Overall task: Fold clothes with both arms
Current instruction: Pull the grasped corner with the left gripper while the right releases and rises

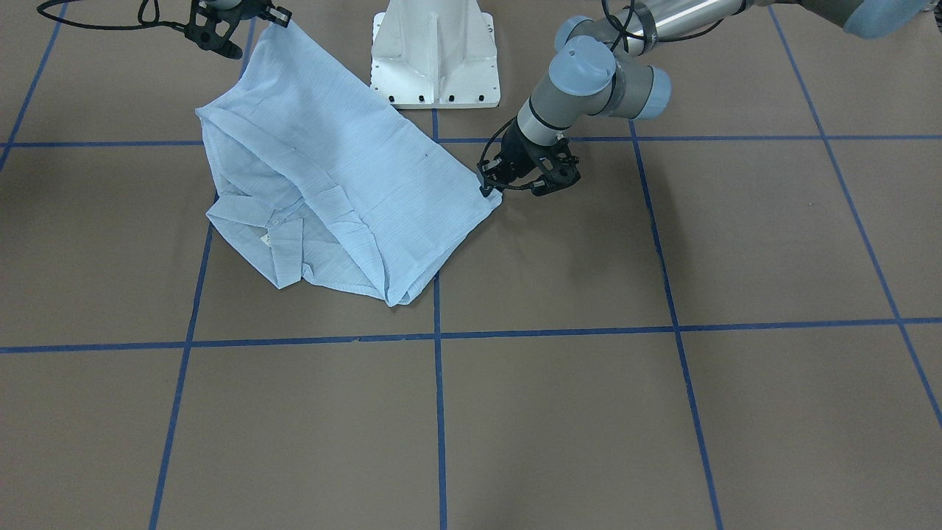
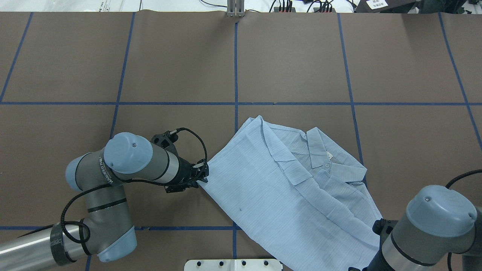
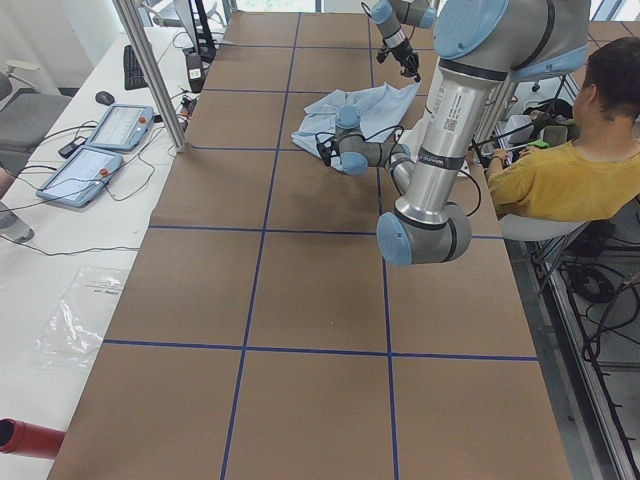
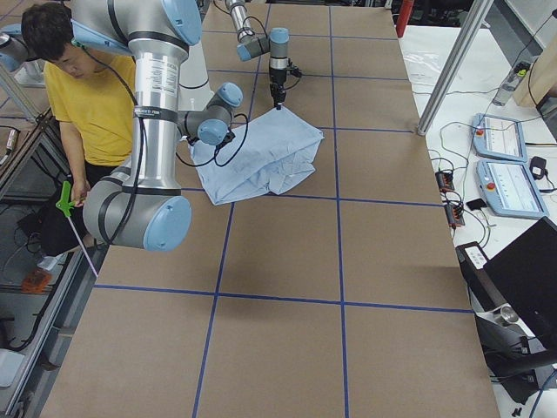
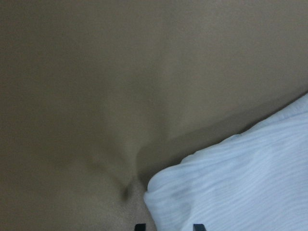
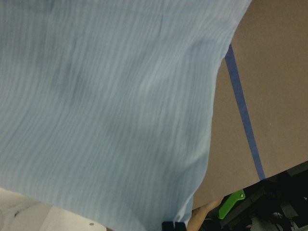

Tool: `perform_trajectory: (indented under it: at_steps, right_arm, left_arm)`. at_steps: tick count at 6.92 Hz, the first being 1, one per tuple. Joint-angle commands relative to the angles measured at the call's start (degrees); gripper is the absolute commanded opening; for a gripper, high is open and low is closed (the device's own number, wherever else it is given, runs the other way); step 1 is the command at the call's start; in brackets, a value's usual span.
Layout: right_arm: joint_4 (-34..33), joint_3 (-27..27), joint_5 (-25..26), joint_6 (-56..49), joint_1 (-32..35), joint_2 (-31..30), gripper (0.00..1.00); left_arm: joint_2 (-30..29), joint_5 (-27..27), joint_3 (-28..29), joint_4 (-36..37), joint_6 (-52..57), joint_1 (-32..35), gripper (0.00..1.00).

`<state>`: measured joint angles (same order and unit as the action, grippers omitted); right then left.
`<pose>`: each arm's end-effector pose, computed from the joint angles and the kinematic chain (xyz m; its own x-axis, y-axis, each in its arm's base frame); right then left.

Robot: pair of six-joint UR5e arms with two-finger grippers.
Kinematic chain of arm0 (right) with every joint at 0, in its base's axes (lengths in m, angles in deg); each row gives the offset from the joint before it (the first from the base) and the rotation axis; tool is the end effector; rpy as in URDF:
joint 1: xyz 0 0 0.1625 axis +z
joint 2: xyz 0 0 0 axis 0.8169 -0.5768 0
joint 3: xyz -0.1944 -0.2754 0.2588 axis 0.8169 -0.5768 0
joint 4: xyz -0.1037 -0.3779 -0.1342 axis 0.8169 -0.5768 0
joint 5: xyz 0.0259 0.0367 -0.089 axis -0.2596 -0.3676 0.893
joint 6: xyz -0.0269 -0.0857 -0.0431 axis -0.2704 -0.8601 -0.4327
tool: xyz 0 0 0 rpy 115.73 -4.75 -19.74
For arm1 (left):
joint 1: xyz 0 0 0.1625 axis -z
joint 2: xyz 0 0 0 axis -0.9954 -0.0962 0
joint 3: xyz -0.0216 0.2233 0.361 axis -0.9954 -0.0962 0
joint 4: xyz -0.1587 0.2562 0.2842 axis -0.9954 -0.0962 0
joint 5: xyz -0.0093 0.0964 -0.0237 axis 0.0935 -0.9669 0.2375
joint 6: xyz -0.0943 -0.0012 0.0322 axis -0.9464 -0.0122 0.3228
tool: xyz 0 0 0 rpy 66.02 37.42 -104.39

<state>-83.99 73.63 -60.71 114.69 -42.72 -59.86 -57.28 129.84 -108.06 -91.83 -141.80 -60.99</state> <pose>-0.3695 -0.1435 0.3422 0.7554 0.4343 0.4907 0.0727 0.6887 -0.7214 0.5514 -0.3471 0.2924 0.3693 -0.4469 -0.8148 0.1987 0.8945 -0.4006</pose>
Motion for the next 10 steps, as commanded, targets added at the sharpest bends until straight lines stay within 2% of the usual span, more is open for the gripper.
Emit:
perform_trajectory:
  at_steps: [1, 3, 4, 7, 8, 9, 10]
  right_arm:
    - [0.0, 0.0, 0.0, 0.0, 0.1, 0.1, 0.00]
    - [0.0, 0.1, 0.0, 0.0, 0.9, 0.1, 0.00]
    - [0.1, 0.2, -0.3, 0.3, 1.6, 0.1, 0.98]
    - [0.2, 0.1, -0.3, 0.4, 1.8, 0.2, 1.00]
    - [0.2, -0.1, -0.4, 0.4, 3.3, 0.7, 1.00]
    - [0.2, -1.1, -0.4, 0.4, 6.2, 2.9, 1.00]
    - [0.2, -1.5, 0.0, 0.4, 10.2, 5.9, 1.00]
  left_arm:
    - [-0.1, -0.1, 0.1, 0.0, 0.1, 0.1, 0.00]
    - [-0.2, -0.3, -0.7, 0.1, 0.2, 0.9, 0.00]
    - [-0.2, -0.3, -0.6, 0.0, 1.7, 2.1, 0.00]
    - [-2.6, 0.0, 1.9, -0.3, 9.7, 10.1, 0.00]
    - [-6.3, 0.0, 6.7, -0.4, 12.3, 13.0, 0.00]
    - [-10.4, 0.0, 15.3, -5.7, 14.3, 15.6, 0.00]
    - [-13.2, -1.5, 24.2, -15.6, 14.3, 17.4, 0.00]
